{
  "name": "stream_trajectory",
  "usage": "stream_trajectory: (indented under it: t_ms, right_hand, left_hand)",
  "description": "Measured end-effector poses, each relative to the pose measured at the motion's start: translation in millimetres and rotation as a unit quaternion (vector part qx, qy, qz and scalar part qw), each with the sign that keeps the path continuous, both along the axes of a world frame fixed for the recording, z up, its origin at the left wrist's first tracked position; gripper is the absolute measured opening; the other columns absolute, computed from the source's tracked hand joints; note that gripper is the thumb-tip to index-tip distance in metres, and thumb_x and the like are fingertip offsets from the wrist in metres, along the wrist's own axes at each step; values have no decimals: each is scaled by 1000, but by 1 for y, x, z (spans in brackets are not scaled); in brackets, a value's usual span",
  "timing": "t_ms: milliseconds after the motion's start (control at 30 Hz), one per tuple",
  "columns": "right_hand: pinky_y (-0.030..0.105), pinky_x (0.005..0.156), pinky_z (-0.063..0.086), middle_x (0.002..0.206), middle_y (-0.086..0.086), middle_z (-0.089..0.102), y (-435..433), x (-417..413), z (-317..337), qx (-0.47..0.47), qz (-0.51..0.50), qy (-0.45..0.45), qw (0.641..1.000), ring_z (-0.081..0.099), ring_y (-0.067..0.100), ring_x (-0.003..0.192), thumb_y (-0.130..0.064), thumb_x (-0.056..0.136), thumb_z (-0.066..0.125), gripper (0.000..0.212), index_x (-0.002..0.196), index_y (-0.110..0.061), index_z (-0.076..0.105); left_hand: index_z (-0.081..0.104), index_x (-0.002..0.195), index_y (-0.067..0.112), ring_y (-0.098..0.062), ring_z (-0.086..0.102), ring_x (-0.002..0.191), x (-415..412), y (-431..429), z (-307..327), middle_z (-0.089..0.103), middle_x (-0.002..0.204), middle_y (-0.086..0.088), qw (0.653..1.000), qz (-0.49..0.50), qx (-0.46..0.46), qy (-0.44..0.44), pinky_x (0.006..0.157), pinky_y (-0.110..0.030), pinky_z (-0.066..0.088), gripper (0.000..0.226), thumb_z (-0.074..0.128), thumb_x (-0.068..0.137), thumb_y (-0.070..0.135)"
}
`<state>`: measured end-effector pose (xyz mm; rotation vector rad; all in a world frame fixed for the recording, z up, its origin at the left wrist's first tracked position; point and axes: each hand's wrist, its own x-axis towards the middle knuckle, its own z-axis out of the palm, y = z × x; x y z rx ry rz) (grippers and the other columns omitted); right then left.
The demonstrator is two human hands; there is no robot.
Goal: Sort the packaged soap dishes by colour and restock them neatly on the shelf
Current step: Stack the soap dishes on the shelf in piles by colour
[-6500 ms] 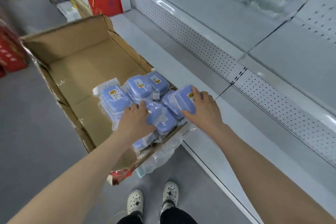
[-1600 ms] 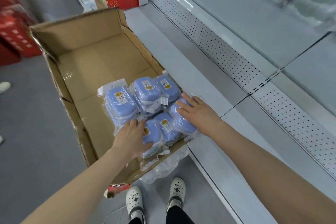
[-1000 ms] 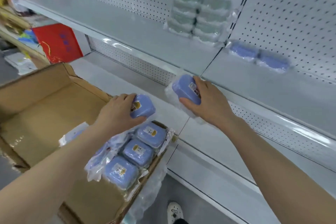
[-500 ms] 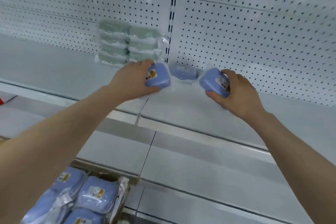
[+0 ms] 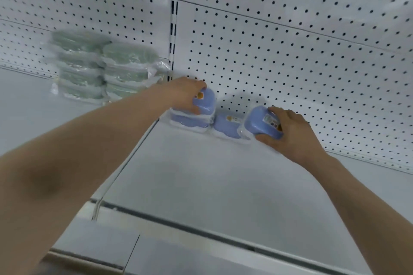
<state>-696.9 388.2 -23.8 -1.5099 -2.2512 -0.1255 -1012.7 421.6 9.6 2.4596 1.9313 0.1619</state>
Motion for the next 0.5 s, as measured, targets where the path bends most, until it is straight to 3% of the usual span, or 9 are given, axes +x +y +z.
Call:
stream_trajectory:
  t_ms: [133,200,267,367,500]
  right_hand:
    - [43,94,43,126,5,59,37,-17,2,0,31,-14,999,55,30,107,-53,75,75,75,140,-25,47]
    - [45,97,42,130,0,57,53,-32,3,5,39,-27,999,54,29,112,-56,74,73,75,140,-30,47]
    - [44,100,39,134,-6,52,65,-46,-1,-29,41,-47,998,49,26,118,-58,76,70,73,141,-37,43]
    - [43,101,40,137,-5,50,74,-62,-16,-71,77,-43,994,47,28,119,-53,83,66,62,140,-36,46]
    - [45,94,45,127,13,57,76,-69,-33,-2,110,-29,994,54,39,108,-57,86,49,59,132,-21,59]
  left_hand:
    - [56,113,14,-23,50,112,-8,21,-15,56,116,-2,997,-44,32,48,95,-25,30,34,61,85,31]
    - [59,108,12,-25,50,109,-12,25,-22,56,112,-3,996,-54,48,45,97,-30,35,26,60,86,26]
    - [57,115,11,-24,54,106,-13,24,-28,58,115,-3,998,-47,38,30,91,-38,44,30,59,88,26]
    - [50,126,10,-24,51,113,-18,24,-43,53,123,-4,997,-66,45,-6,92,-42,44,49,65,85,32]
    - [41,141,7,-30,44,126,-20,24,-63,45,141,-9,993,-71,93,-1,101,-44,37,65,69,85,26]
